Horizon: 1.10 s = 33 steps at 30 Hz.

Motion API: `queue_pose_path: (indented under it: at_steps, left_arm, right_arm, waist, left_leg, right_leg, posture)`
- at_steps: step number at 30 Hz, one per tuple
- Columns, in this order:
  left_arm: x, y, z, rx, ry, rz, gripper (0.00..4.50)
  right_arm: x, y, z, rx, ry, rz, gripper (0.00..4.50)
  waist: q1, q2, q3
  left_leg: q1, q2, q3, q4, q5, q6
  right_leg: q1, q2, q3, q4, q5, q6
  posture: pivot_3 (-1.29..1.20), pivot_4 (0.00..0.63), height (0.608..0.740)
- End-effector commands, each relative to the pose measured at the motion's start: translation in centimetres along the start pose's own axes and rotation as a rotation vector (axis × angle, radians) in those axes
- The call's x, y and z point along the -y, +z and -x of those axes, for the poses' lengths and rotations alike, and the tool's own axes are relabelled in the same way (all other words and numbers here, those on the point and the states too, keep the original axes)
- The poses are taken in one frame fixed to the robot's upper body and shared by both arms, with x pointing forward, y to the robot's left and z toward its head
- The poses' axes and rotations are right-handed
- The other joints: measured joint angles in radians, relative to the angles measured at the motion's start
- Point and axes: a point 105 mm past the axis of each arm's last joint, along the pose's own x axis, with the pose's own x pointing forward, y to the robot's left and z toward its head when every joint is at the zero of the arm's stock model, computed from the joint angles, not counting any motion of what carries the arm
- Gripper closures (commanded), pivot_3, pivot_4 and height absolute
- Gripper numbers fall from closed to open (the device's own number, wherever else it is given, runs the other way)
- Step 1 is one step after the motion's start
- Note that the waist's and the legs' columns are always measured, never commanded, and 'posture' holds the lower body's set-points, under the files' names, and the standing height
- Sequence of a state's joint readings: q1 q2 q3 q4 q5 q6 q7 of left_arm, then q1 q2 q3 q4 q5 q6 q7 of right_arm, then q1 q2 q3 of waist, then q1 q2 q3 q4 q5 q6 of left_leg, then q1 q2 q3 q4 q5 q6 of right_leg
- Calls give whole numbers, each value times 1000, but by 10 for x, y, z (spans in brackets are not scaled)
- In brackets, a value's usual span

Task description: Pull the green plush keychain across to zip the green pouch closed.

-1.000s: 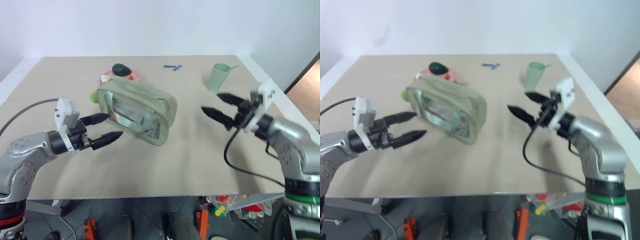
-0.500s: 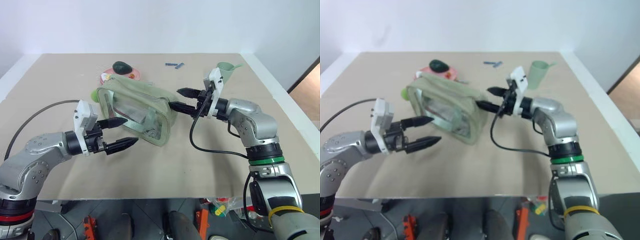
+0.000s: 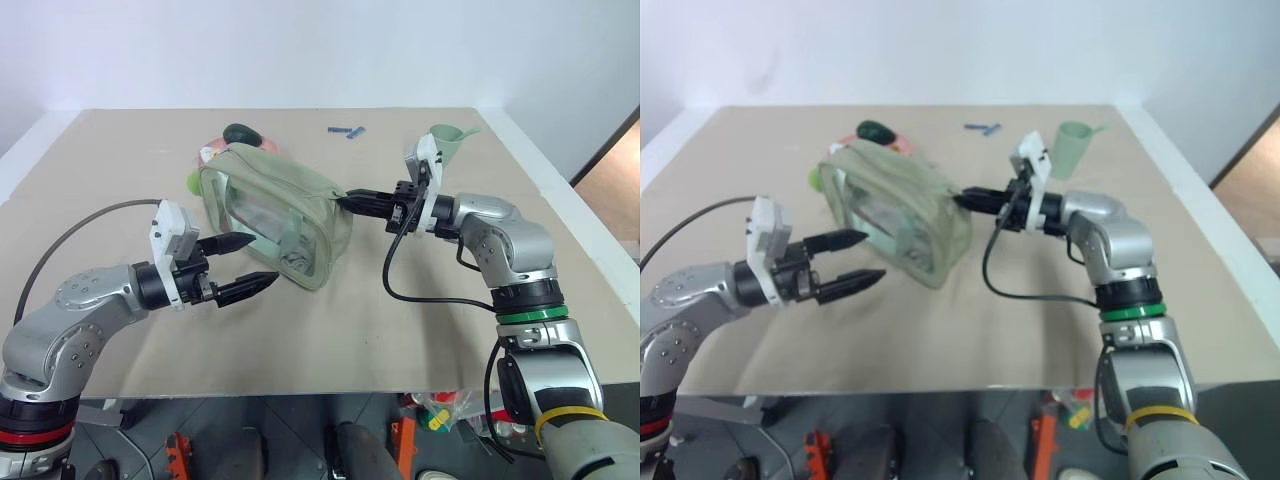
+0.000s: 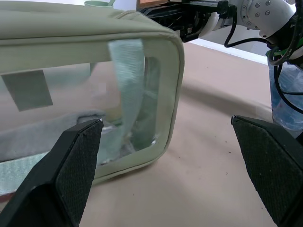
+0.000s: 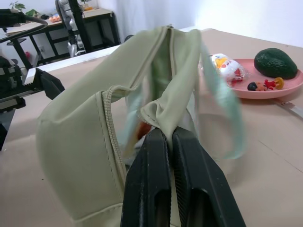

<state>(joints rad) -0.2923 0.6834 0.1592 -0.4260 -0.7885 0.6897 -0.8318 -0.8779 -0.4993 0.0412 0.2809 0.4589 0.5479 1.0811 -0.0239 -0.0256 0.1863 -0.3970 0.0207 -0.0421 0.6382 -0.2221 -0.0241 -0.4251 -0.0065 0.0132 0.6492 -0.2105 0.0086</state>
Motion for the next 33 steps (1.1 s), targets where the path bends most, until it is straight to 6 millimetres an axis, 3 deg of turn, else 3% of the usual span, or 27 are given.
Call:
queue_pose_path:
  at_steps: [1, 9, 15, 16, 24, 27, 33]
  left_arm:
    - [2, 11, -2, 31, -8, -48, 0]
    - [8, 13, -9, 44, -36, -47, 0]
    - [10, 11, -13, 41, -42, -48, 0]
    - [9, 10, -13, 39, -38, -49, 0]
    - [3, 8, -11, 34, -18, -54, 0]
    - [-5, 9, -11, 42, 20, -84, 0]
    - [-17, 15, -13, 72, 50, -135, 0]
  right_arm:
    - [0, 18, 5, 5, 17, 83, 4470]
    - [43, 18, 21, -197, -26, 399, 4470]
    - [59, 29, 24, -189, -62, 428, 4470]
    - [60, 33, 24, -167, -62, 412, 3808]
    - [52, 67, 42, 98, -120, 292, 1111]
    - [37, 62, 54, 117, -147, 258, 108]
    - [-7, 42, 54, 102, -185, 211, 43]
  waist:
    - [0, 0, 0]
    - [-2, 0, 0]
    - [-5, 0, 0]
    - [-5, 0, 0]
    - [-3, 0, 0]
    - [2, 0, 0]
    - [1, 0, 1]
  left_leg:
    - [0, 0, 0, 0, 0, 0]
    - [3, 0, 7, 0, 0, 0]
    - [3, 0, 10, 0, 0, 0]
    - [3, 0, 10, 0, 0, 0]
    - [3, 1, 10, 0, 0, 0]
    - [3, 1, 10, -1, 0, 0]
    - [3, 1, 10, 0, 0, 0]
  right_leg:
    - [0, 0, 0, 0, 0, 0]
    - [0, 0, 5, 0, 1, 0]
    - [0, 0, 8, 0, 2, 1]
    - [0, 0, 8, 0, 2, 1]
    - [0, 0, 9, 0, 2, 0]
    - [0, 1, 8, 0, 2, 1]
    - [-1, 0, 9, 1, 2, 1]
  posture:
    - [0, 150, 740]
    - [0, 150, 740]
    - [0, 150, 740]
    - [0, 150, 740]
    - [0, 150, 740]
    - [0, 150, 740]
    - [0, 150, 740]
